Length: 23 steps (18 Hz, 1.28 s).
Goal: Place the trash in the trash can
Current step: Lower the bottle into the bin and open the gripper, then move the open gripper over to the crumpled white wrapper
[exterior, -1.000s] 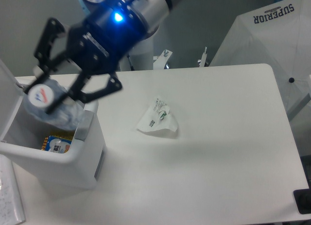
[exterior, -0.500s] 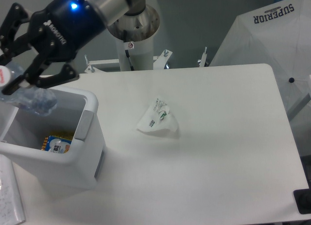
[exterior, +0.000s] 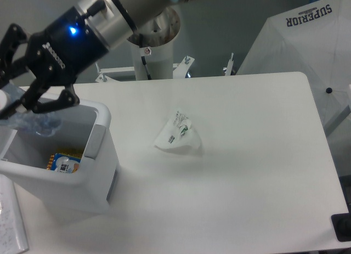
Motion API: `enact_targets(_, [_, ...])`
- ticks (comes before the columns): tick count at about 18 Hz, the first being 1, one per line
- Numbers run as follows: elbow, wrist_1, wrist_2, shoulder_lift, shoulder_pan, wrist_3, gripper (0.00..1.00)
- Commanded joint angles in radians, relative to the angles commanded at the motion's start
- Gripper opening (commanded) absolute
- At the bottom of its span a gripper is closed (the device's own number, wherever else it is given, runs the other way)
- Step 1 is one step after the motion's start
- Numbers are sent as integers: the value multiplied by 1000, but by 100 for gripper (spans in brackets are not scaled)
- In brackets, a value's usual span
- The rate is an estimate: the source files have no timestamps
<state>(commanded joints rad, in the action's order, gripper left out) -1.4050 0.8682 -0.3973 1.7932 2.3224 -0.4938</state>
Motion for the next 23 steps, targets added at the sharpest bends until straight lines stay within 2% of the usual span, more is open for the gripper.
enact_targets(1, [-5,0,0,3,0,-23,5])
enact_targets(3, [-20,0,0,9,0,-61,13])
enact_targets(4, [-28,0,0,9,0,-72,21])
enact_targets(6, [-52,0,0,5,2,-113,70])
enact_targets(8, [-83,0,-2,-5,3,-153,96])
enact_targets(9, [-92,0,-2,-9,5,-161,100])
enact_targets(15, [-89,2,-5,-14,24,-155,100])
enact_targets(20, [-80,3,-6,-15,133,-147,100])
enact_targets(23, [-55,5,-6,0,227,-123,100])
